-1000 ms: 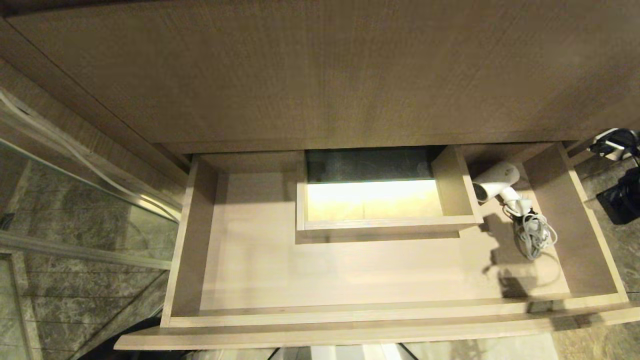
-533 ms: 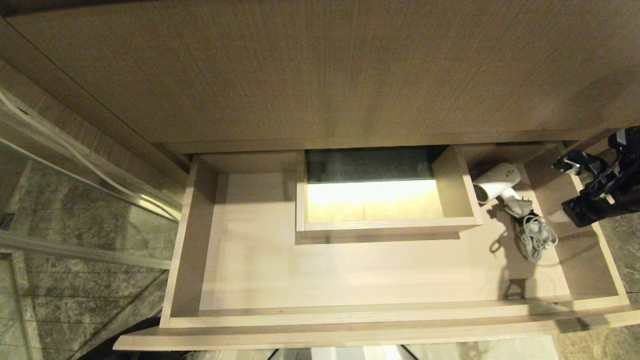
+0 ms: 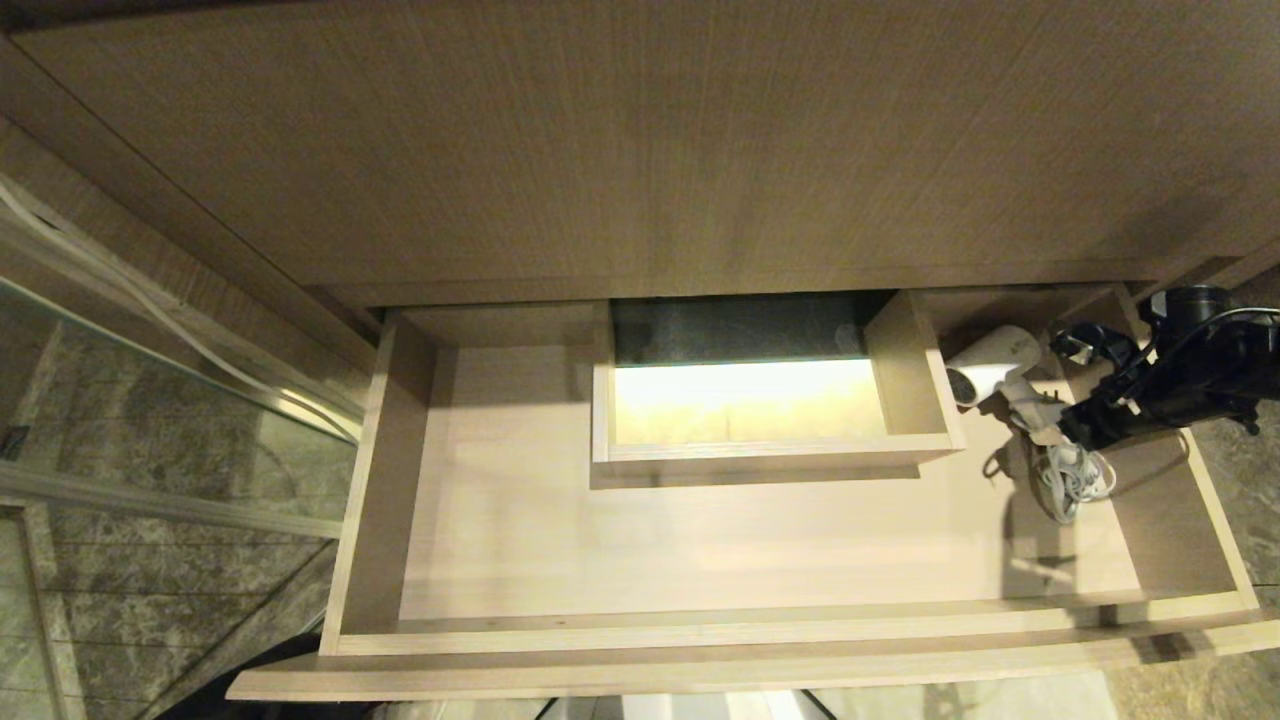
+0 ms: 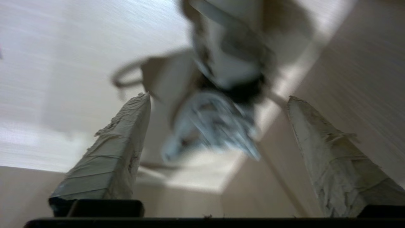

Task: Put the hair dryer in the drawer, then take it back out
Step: Take the hairdryer out

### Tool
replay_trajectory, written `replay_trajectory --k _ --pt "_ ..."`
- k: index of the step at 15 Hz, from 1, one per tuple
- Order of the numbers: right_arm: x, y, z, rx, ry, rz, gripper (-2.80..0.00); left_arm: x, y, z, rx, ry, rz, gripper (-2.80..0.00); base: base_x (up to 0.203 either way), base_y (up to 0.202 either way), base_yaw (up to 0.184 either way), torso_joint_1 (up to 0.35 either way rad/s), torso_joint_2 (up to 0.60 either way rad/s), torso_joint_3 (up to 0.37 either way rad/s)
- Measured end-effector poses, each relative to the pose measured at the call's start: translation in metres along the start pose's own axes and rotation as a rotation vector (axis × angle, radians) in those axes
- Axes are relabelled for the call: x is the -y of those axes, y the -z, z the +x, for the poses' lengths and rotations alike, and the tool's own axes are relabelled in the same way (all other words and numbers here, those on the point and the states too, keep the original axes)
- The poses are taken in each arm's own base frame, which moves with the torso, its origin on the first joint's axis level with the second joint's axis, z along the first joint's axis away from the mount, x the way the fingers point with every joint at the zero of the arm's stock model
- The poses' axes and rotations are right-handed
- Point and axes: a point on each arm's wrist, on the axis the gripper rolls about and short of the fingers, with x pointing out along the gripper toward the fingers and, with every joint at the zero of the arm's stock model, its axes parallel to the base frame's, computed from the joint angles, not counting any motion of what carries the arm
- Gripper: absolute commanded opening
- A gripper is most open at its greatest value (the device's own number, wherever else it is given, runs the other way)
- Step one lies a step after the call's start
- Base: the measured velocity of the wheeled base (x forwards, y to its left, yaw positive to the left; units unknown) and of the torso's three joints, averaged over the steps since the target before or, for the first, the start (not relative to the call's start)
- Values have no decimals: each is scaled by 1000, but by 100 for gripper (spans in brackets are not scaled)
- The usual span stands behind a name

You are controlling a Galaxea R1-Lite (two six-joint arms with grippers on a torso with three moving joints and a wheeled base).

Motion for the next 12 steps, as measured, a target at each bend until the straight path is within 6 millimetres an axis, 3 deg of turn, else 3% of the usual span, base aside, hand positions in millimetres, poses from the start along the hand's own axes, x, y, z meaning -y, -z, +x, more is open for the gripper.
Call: replay_trajectory --k 4,5,9,12 --pt "1 3 33 50 -89 0 0 0 0 0 0 0 0 -280 0 0 0 0 0 0" --pt "2 4 39 59 -95 -3 -280 0 0 0 0 0 0 -280 0 0 0 0 0 0" --pt "5 4 56 98 -65 -64 -280 0 0 0 0 0 0 -280 0 0 0 0 0 0" --pt "6 3 57 110 -55 -144 -280 0 0 0 0 -1 0 -280 0 0 0 0 0 0"
